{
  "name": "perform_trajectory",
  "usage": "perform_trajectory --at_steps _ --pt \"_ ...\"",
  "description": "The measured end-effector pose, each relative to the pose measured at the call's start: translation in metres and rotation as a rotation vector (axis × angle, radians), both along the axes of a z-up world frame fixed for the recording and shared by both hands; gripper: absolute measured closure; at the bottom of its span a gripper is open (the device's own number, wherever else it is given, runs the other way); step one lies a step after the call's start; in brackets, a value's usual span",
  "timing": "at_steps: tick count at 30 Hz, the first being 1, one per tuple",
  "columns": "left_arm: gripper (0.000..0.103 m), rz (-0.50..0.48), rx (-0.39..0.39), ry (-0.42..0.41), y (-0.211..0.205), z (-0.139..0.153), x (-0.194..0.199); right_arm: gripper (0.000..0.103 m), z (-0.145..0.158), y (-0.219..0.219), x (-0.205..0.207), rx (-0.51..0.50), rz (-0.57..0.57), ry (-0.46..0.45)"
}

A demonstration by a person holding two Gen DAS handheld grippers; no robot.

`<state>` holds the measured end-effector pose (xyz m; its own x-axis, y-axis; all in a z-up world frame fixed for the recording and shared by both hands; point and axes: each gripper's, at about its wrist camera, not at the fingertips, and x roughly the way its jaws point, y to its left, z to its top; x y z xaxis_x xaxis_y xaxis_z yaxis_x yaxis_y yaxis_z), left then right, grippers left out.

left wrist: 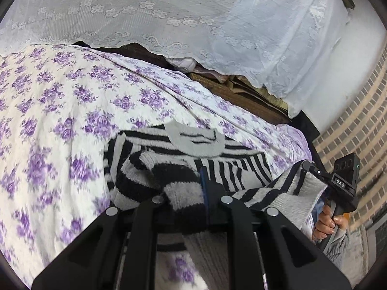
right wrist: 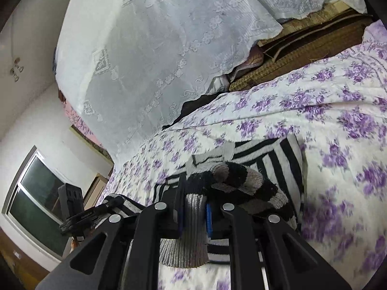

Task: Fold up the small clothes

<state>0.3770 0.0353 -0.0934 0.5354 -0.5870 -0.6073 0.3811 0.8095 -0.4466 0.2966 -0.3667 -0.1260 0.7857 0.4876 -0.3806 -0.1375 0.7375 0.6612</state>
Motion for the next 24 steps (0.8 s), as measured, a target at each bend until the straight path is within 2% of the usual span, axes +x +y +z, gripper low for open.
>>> perform_trajectory --at_steps 5,13,15,18,19,20,21,23,24 --pt "0.091 0.021 0.003 0.024 -0.006 -0.012 0.031 0.089 -0.017 -0.009 0.04 0.034 -0.022 0.035" --pt "0.089 0.08 0.008 0.104 -0.012 -0.058 0.08 0.089 -0.058 -0.023 0.094 0.055 -0.077 0.131" --pt "0.087 0.104 0.007 0.145 -0.012 -0.075 0.093 0.087 -0.074 -0.029 0.107 0.081 -0.095 0.153" --pt "0.084 0.105 -0.064 0.182 -0.004 -0.082 0.096 0.081 -0.084 -0.04 0.107 0.19 -0.077 0.147" --pt "0.081 0.099 -0.087 0.166 -0.001 -0.076 0.092 0.076 -0.081 -0.043 0.103 0.215 -0.074 0.137" --pt "0.068 0.094 -0.114 0.131 0.004 -0.065 0.084 0.069 -0.073 -0.044 0.096 0.234 -0.073 0.103" --pt "0.042 0.1 -0.131 0.096 0.008 -0.054 0.076 0.066 -0.066 -0.044 0.09 0.237 -0.071 0.074" --pt "0.017 0.181 -0.128 -0.021 0.021 -0.031 0.056 0.058 -0.048 -0.039 0.076 0.205 -0.071 0.008" --pt "0.017 0.204 -0.119 -0.069 0.024 -0.021 0.048 0.056 -0.041 -0.035 0.071 0.19 -0.069 -0.019"
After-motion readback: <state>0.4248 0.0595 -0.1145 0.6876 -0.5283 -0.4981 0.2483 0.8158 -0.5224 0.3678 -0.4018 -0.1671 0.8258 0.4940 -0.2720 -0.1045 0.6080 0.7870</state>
